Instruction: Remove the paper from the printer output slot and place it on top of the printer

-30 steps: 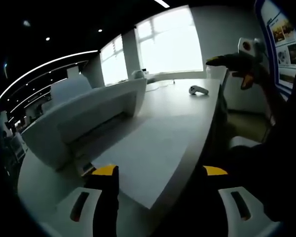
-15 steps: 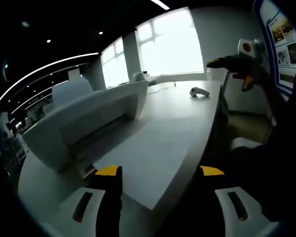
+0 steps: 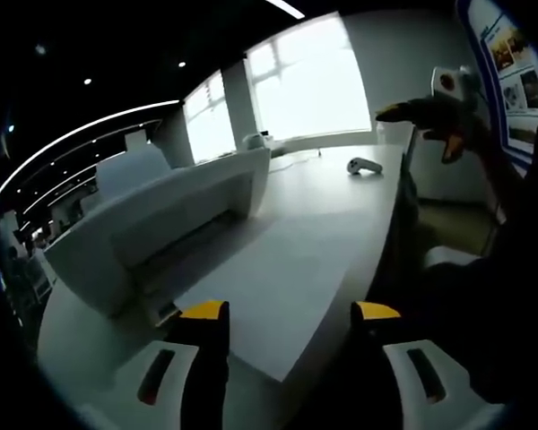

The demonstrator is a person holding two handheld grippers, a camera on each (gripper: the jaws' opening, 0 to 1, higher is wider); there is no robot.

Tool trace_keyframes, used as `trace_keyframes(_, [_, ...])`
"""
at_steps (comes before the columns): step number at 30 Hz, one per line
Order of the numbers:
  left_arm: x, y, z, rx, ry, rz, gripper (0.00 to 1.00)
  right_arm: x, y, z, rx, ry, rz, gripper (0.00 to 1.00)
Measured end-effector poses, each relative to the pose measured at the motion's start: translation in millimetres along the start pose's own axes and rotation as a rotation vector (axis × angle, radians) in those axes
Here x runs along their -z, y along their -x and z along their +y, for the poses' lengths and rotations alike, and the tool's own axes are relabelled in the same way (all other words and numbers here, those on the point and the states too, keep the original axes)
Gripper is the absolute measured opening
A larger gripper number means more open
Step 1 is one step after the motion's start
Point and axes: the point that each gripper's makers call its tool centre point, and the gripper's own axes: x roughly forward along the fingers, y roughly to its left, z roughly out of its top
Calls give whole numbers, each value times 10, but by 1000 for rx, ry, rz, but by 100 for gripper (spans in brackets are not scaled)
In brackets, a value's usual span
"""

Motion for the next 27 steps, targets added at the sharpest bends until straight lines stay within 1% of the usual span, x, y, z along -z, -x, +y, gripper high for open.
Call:
trace_keyframes(3, [4,-3,7,-2,-4,1,56,6,-10,11,-3,1,2,84])
trace_keyframes(6, [11,-3,21,-7,-10,4,52,6,-12,11,-2,4,3,84])
trace_keyframes(9, [9,-2,25,-6,-17,2,50,-9,-11,19,-5,1,-4,84])
trace_keyframes(22, [6,-3,38,-8,-24,-3,46,-22,-10,23,-6,7,-6,84])
trace_keyframes(27, [7,-7,40,-7,-22,-3,46,-18,-6,14,-3,8,-4,84])
